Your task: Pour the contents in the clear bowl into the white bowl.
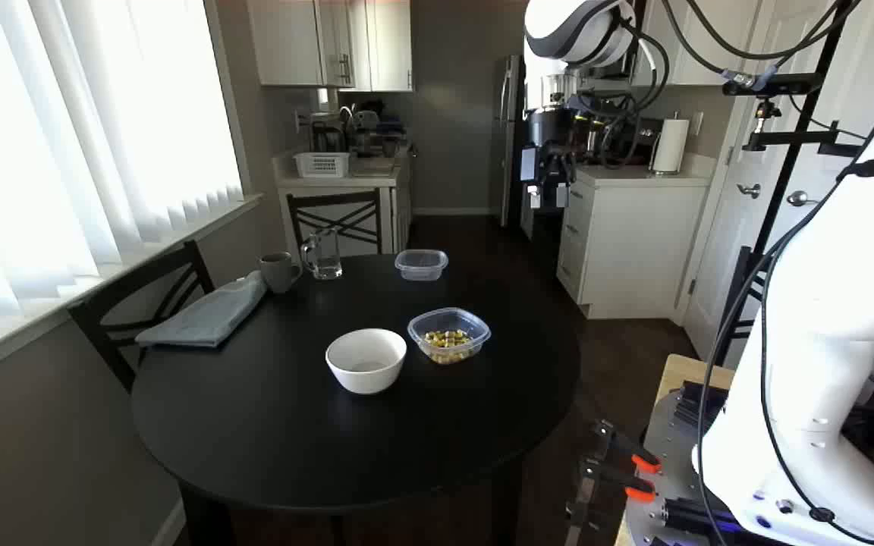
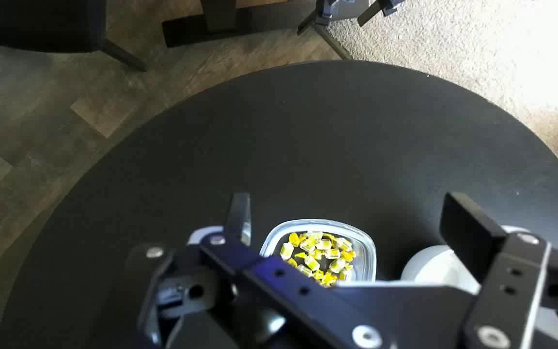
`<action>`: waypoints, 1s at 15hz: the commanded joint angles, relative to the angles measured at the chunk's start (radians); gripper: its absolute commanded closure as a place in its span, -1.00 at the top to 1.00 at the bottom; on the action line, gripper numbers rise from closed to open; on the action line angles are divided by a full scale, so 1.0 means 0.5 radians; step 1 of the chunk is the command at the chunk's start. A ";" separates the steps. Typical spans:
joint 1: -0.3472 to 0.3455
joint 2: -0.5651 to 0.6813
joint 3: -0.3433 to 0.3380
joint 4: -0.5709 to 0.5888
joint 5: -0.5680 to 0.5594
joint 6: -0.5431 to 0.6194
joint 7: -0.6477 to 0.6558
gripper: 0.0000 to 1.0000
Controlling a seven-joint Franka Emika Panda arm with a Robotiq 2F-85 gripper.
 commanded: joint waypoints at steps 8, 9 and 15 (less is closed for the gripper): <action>-0.047 0.005 0.042 0.003 0.012 -0.003 -0.012 1.00; -0.047 0.005 0.042 0.003 0.012 -0.003 -0.012 1.00; -0.045 -0.041 0.087 -0.028 0.015 0.150 0.104 1.00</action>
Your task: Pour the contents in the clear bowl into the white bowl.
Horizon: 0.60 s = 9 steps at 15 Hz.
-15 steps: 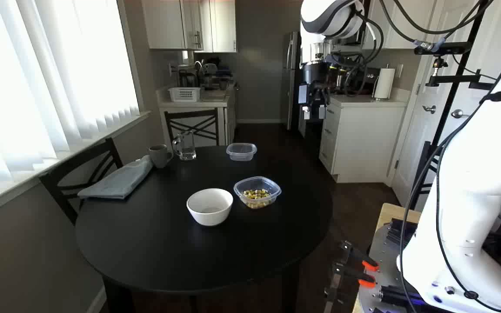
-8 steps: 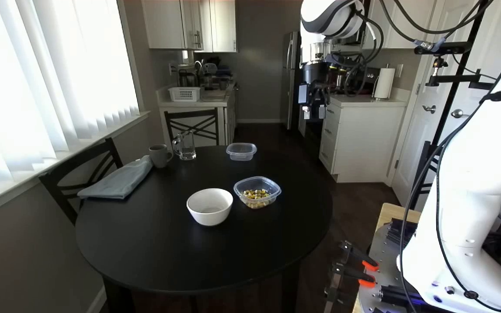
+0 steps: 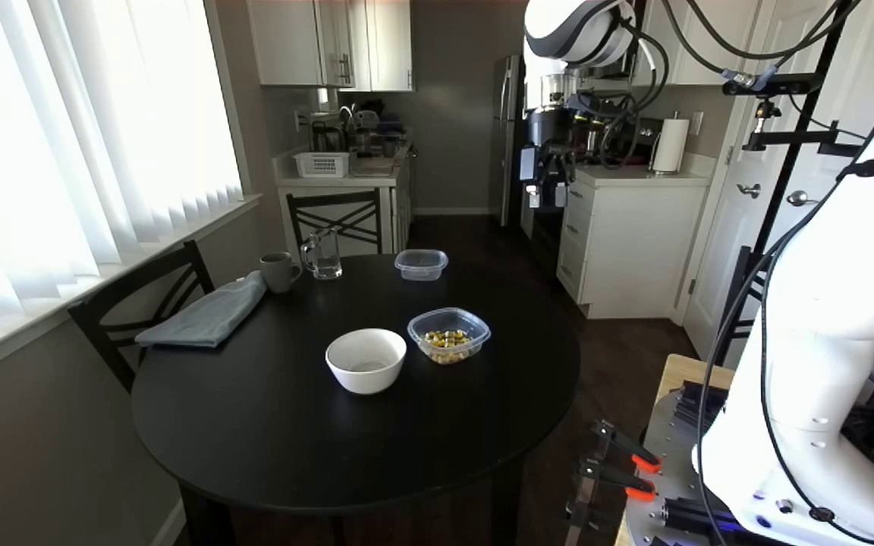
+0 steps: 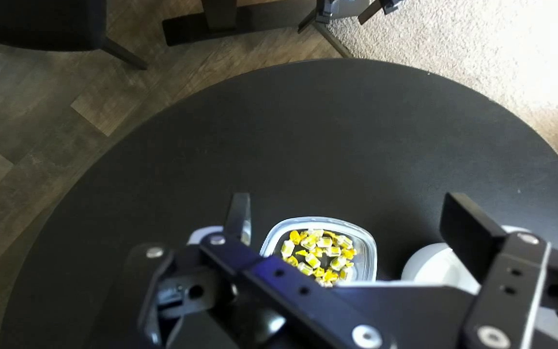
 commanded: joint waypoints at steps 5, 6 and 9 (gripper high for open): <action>0.019 0.040 0.230 -0.061 0.192 0.655 0.442 1.00; 0.027 0.098 0.251 -0.059 0.255 0.804 0.516 1.00; 0.037 0.330 0.296 -0.045 0.406 1.247 0.716 1.00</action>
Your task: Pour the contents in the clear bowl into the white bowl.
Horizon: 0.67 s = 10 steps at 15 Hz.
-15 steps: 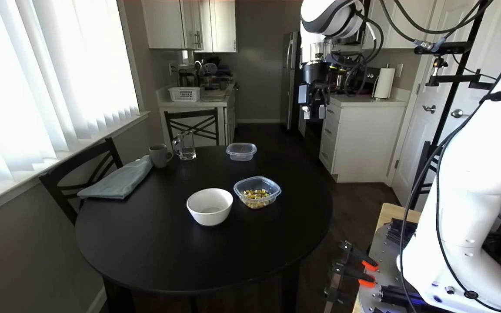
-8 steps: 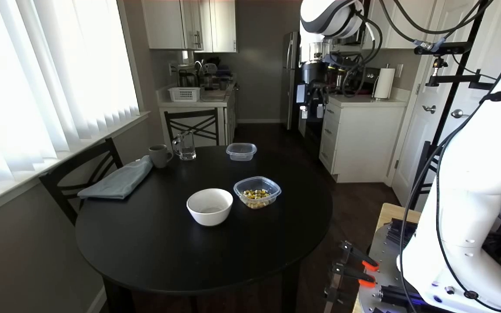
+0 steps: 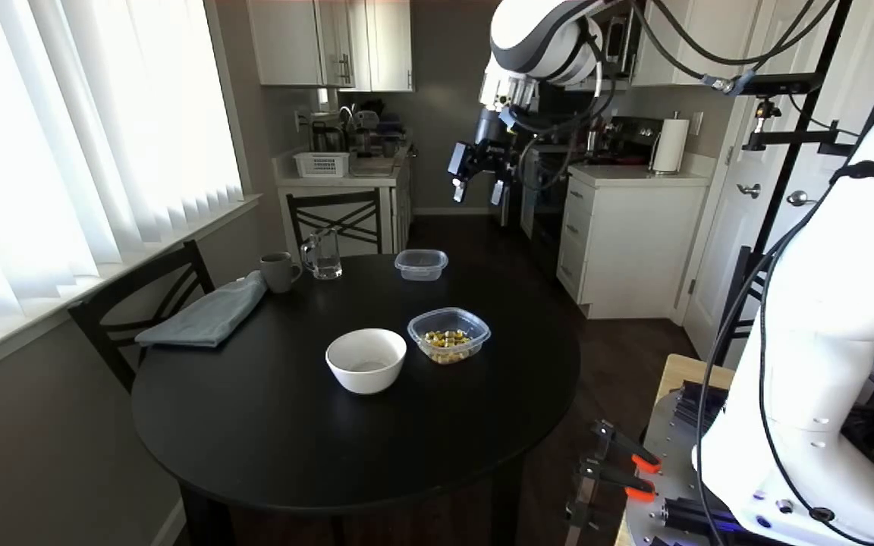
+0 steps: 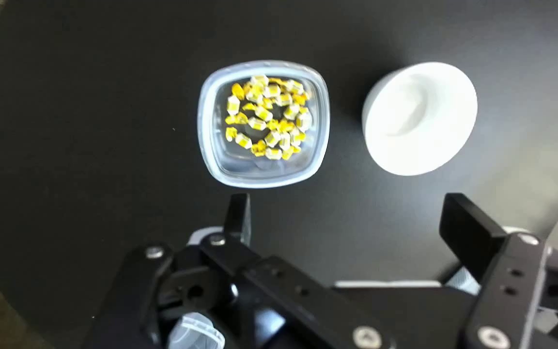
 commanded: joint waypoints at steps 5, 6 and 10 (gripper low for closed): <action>-0.019 0.632 0.046 0.040 0.106 0.952 0.547 1.00; -0.010 0.665 0.042 0.033 0.110 1.014 0.595 1.00; 0.053 0.703 0.059 -0.025 0.104 1.159 0.739 1.00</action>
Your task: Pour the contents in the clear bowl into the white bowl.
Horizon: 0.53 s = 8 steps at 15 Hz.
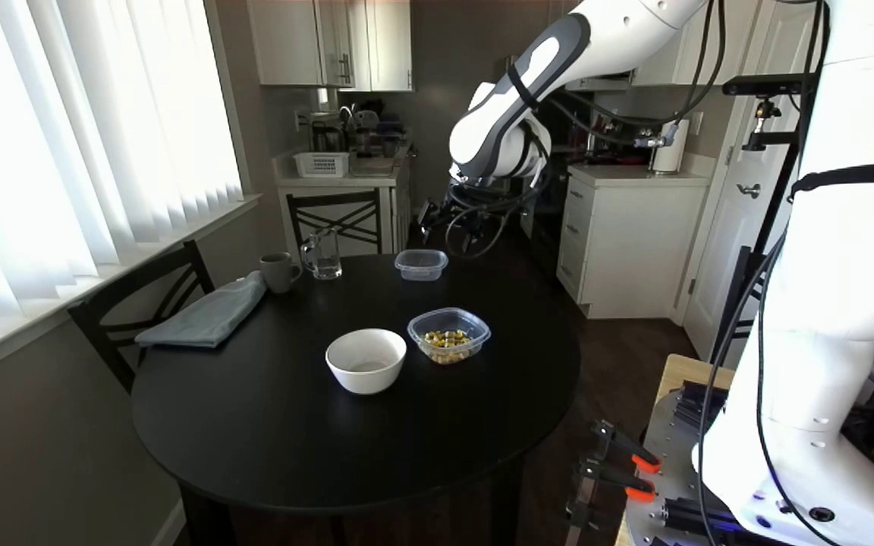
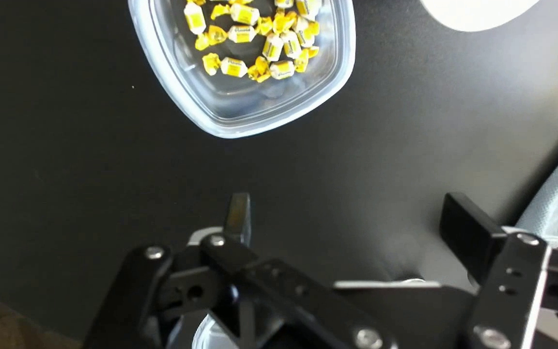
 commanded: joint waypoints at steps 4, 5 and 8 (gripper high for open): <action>0.076 0.017 0.034 -0.020 0.007 0.030 0.114 1.00; 0.091 0.025 0.041 -0.024 0.007 0.030 0.122 1.00; 0.085 0.026 0.033 -0.017 0.007 0.030 0.122 1.00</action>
